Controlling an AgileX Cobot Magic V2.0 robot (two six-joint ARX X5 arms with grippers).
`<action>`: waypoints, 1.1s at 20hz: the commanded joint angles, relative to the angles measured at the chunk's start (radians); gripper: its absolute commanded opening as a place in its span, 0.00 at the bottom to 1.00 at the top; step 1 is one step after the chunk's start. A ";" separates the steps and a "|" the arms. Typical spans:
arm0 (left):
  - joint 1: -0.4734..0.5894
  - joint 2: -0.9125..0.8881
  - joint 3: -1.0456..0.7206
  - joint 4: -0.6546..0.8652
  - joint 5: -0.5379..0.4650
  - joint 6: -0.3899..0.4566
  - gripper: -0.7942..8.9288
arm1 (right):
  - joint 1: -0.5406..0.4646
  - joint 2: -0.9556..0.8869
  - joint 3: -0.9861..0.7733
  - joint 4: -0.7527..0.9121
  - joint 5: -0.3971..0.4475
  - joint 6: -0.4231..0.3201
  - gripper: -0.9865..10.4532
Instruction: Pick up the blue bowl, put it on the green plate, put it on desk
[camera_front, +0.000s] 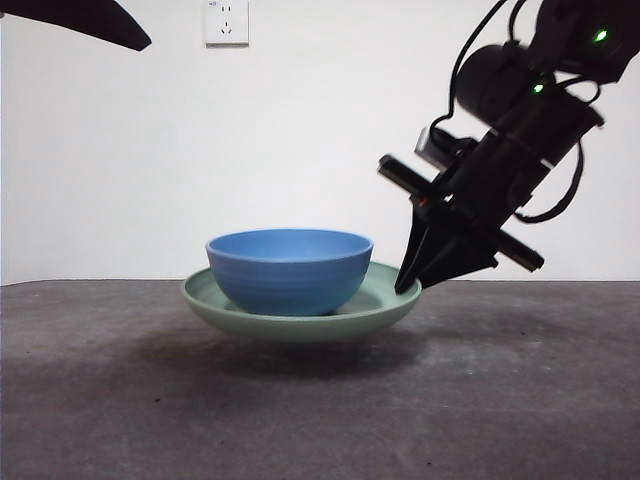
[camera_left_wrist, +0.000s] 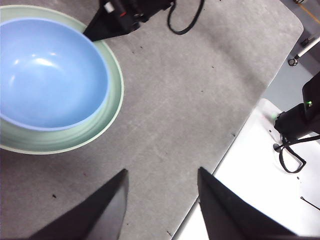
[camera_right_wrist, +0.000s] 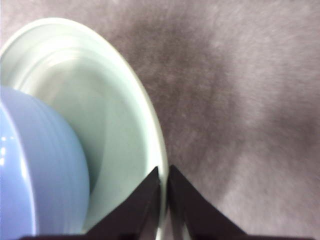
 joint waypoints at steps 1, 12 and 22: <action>-0.005 0.006 0.008 0.007 0.008 0.005 0.31 | 0.011 0.050 0.051 0.016 0.009 0.021 0.10; -0.005 0.006 0.008 -0.016 0.008 0.005 0.31 | 0.011 0.132 0.077 0.011 0.038 0.021 0.10; -0.005 0.006 0.008 -0.016 0.008 0.005 0.31 | 0.006 0.089 0.077 -0.045 0.051 0.004 0.24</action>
